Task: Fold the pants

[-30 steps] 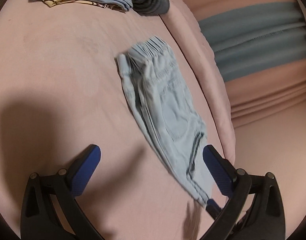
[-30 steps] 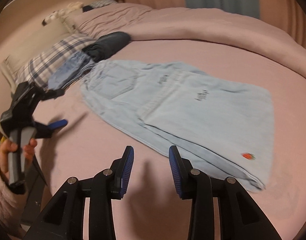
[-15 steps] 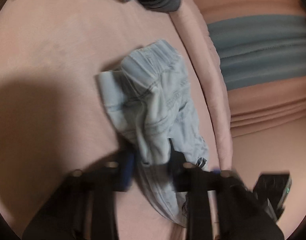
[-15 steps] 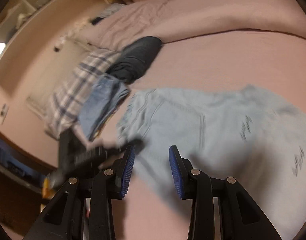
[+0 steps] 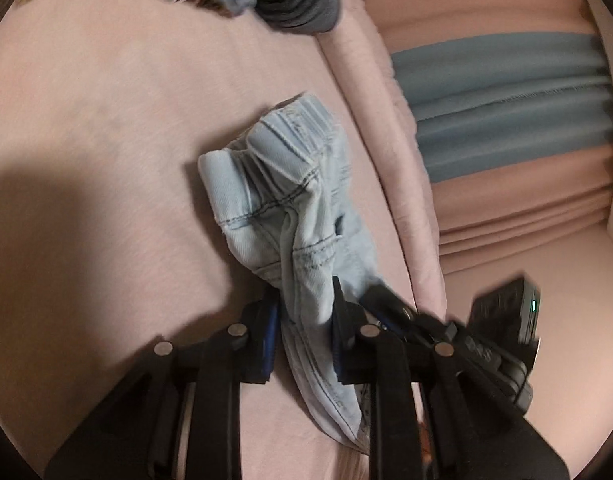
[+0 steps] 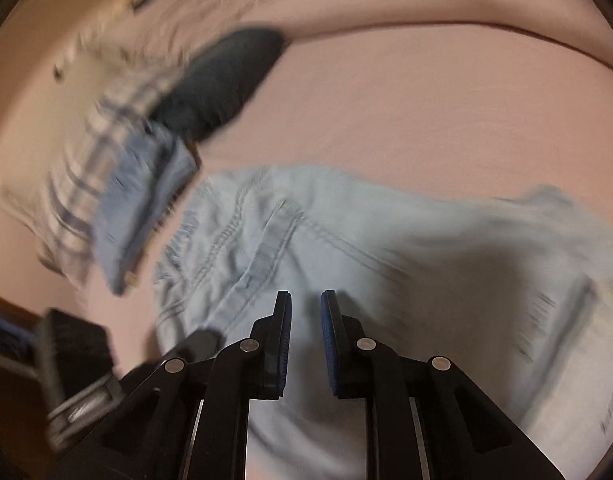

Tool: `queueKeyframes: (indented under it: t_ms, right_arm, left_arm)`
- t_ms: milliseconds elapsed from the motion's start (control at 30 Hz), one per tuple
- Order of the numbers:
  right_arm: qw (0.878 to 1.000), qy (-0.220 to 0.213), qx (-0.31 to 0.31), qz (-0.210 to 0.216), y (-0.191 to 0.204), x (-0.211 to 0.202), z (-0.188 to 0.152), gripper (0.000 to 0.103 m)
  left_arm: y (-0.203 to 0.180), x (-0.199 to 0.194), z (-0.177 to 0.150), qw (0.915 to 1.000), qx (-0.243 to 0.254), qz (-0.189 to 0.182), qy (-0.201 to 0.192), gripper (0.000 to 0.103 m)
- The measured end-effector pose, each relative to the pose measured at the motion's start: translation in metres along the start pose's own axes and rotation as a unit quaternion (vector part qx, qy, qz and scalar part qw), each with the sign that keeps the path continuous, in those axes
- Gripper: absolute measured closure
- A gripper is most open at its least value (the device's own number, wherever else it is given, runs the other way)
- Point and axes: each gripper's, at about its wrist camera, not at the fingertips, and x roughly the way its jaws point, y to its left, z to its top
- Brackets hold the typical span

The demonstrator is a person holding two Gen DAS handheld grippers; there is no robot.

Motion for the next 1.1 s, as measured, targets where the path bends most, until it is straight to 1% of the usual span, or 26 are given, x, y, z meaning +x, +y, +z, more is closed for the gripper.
queueKeyframes:
  t_ms: [67, 133, 200, 233, 267, 333, 433, 467, 500, 533, 567, 633, 667, 700, 733, 767, 800, 833, 900, 933, 967, 1033, 1067, 1100]
  right_arm:
    - [0.999, -0.015, 0.043, -0.007, -0.028, -0.029, -0.019, 0.085]
    - [0.998, -0.019, 0.059, -0.029, -0.046, -0.042, -0.037, 0.085]
    - [0.996, 0.005, 0.075, -0.055, -0.061, -0.035, -0.045, 0.085]
    - [0.994, 0.013, 0.092, -0.050, -0.070, -0.025, -0.050, 0.086]
    - [0.994, 0.002, 0.106, -0.040, -0.075, -0.021, -0.052, 0.092]
    - [0.991, -0.009, 0.129, -0.035, -0.080, -0.021, -0.051, 0.093]
    - [0.991, -0.002, 0.134, -0.028, -0.082, -0.021, -0.049, 0.093]
    - [0.988, -0.004, 0.152, -0.006, -0.089, -0.023, -0.051, 0.093]
    - [0.984, -0.009, 0.174, 0.025, -0.099, -0.027, -0.054, 0.093]
    - [0.979, -0.014, 0.197, 0.058, -0.106, -0.030, -0.059, 0.093]
    - [0.969, -0.021, 0.224, 0.102, -0.114, -0.033, -0.067, 0.093]
    - [0.954, -0.047, 0.249, 0.159, -0.127, -0.046, -0.080, 0.092]
    - [0.947, -0.063, 0.256, 0.183, -0.132, -0.054, -0.085, 0.087]
    - [0.933, -0.087, 0.269, 0.221, -0.139, -0.066, -0.091, 0.083]
    - [0.915, -0.114, 0.288, 0.259, -0.149, -0.079, -0.099, 0.070]
    - [0.894, -0.140, 0.309, 0.291, -0.159, -0.092, -0.106, 0.052]
    - [0.871, -0.171, 0.331, 0.321, -0.171, -0.107, -0.116, 0.044]
    - [0.856, -0.192, 0.340, 0.337, -0.176, -0.117, -0.122, 0.036]
    - [0.828, -0.219, 0.350, 0.380, -0.186, -0.132, -0.132, 0.025]
    - [0.818, -0.223, 0.352, 0.396, -0.188, -0.134, -0.135, 0.017]
    - [0.811, -0.227, 0.350, 0.411, -0.190, -0.135, -0.135, 0.015]
    - [0.811, -0.220, 0.355, 0.410, -0.194, -0.134, -0.136, 0.015]
    - [0.819, -0.209, 0.364, 0.391, -0.197, -0.131, -0.136, 0.015]
    - [0.833, -0.198, 0.369, 0.362, -0.197, -0.130, -0.134, 0.015]
  left_arm:
    - [-0.013, -0.003, -0.001, 0.9996, 0.029, -0.003, -0.007, 0.084]
    - [-0.032, -0.005, -0.004, 0.9977, 0.066, -0.006, -0.013, 0.085]
    - [-0.052, -0.006, -0.007, 0.9951, 0.097, -0.012, -0.018, 0.085]
    - [-0.060, -0.007, -0.008, 0.9939, 0.107, -0.018, -0.019, 0.085]
    - [-0.067, -0.007, -0.009, 0.9929, 0.115, -0.020, -0.022, 0.085]
    - [-0.082, -0.006, -0.014, 0.9897, 0.139, -0.024, -0.026, 0.085]
    - [-0.110, -0.002, -0.026, 0.9820, 0.185, -0.029, -0.021, 0.085]
    - [-0.119, 0.000, -0.031, 0.9785, 0.203, -0.030, -0.020, 0.085]
    - [-0.130, 0.002, -0.039, 0.9730, 0.228, -0.032, -0.015, 0.085]
    - [-0.142, 0.004, -0.048, 0.9671, 0.252, -0.036, -0.009, 0.085]
    - [-0.151, 0.007, -0.055, 0.9620, 0.270, -0.040, -0.003, 0.085]
    - [-0.170, 0.014, -0.074, 0.9483, 0.315, -0.040, 0.013, 0.085]
    - [-0.177, 0.017, -0.083, 0.9413, 0.335, -0.039, 0.020, 0.085]
    - [-0.185, 0.022, -0.094, 0.9329, 0.357, -0.037, 0.029, 0.085]
    - [-0.190, 0.026, -0.101, 0.9265, 0.373, -0.033, 0.035, 0.085]
    - [-0.196, 0.031, -0.111, 0.9189, 0.391, -0.029, 0.044, 0.085]
    - [-0.198, 0.034, -0.117, 0.9148, 0.400, -0.028, 0.051, 0.085]
    - [-0.200, 0.037, -0.124, 0.9107, 0.408, -0.028, 0.060, 0.085]
    - [-0.205, 0.051, -0.139, 0.9013, 0.425, -0.024, 0.082, 0.085]
    - [-0.206, 0.057, -0.147, 0.8960, 0.433, -0.021, 0.094, 0.085]
    - [-0.206, 0.065, -0.156, 0.8898, 0.443, -0.014, 0.110, 0.085]
    - [-0.203, 0.080, -0.171, 0.8781, 0.459, 0.004, 0.135, 0.085]
    - [-0.202, 0.086, -0.177, 0.8727, 0.466, 0.014, 0.144, 0.085]
    - [-0.200, 0.091, -0.182, 0.8664, 0.475, 0.026, 0.152, 0.084]
